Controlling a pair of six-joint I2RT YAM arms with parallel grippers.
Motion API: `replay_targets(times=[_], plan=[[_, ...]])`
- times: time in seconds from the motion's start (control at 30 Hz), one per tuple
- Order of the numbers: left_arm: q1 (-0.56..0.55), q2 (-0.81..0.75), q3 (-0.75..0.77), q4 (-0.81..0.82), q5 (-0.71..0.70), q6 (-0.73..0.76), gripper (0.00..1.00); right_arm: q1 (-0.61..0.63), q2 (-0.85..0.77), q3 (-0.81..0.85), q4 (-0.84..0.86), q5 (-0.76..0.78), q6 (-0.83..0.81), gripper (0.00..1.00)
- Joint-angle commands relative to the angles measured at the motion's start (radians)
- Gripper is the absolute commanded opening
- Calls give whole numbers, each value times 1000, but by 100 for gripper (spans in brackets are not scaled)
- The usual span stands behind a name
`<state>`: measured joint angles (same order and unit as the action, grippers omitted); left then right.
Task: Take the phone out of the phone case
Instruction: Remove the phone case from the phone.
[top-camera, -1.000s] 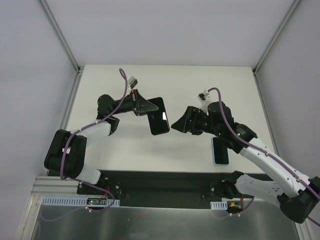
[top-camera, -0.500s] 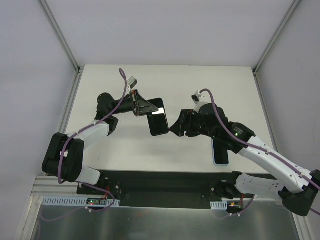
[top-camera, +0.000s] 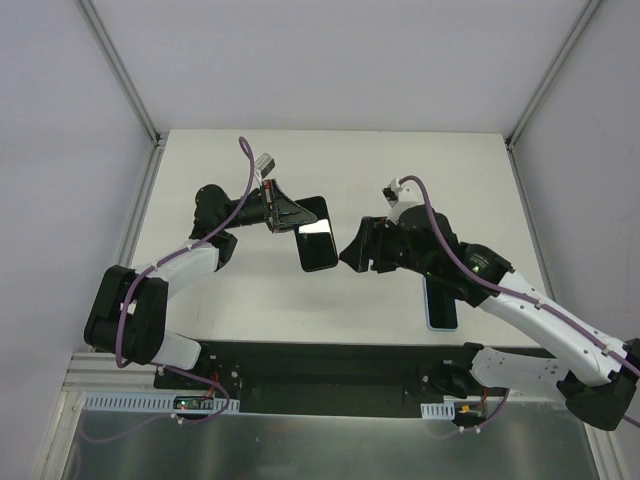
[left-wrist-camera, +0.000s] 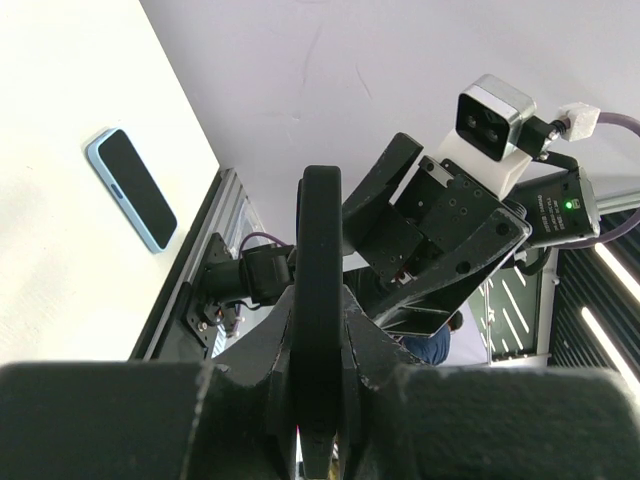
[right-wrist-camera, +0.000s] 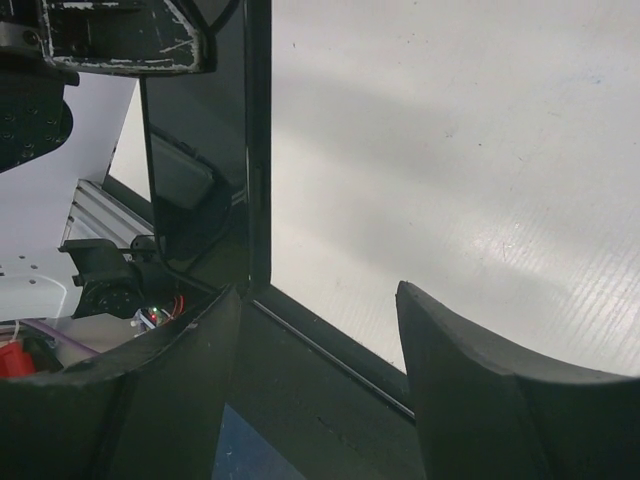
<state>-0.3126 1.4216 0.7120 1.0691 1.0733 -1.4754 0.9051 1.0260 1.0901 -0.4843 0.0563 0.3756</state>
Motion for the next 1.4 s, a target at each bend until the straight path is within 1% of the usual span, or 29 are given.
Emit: replay_targets(times=[0.0,0.33,0.53,0.63,0.77,0.87,1.13,1.37], plan=[[6,-49,47,58,-6,9,0,20,17,54,1,14,-24,66],[6,-64,50,46,-9,12,0,31,59,62,-31,53,-32,66],[6,-70,55,42,-6,10,0,43,82,65,-85,138,-38,64],[6,-73,55,42,-6,9,0,60,92,76,-123,201,-43,63],[6,-76,60,40,-6,7,0,97,131,103,-186,327,-56,62],[6,-78,63,37,-6,6,0,124,160,122,-217,376,-61,62],[6,-90,67,35,-7,-6,0,163,215,123,-224,433,-56,61],[6,-92,76,84,-13,-69,0,163,240,110,-220,471,-53,61]])
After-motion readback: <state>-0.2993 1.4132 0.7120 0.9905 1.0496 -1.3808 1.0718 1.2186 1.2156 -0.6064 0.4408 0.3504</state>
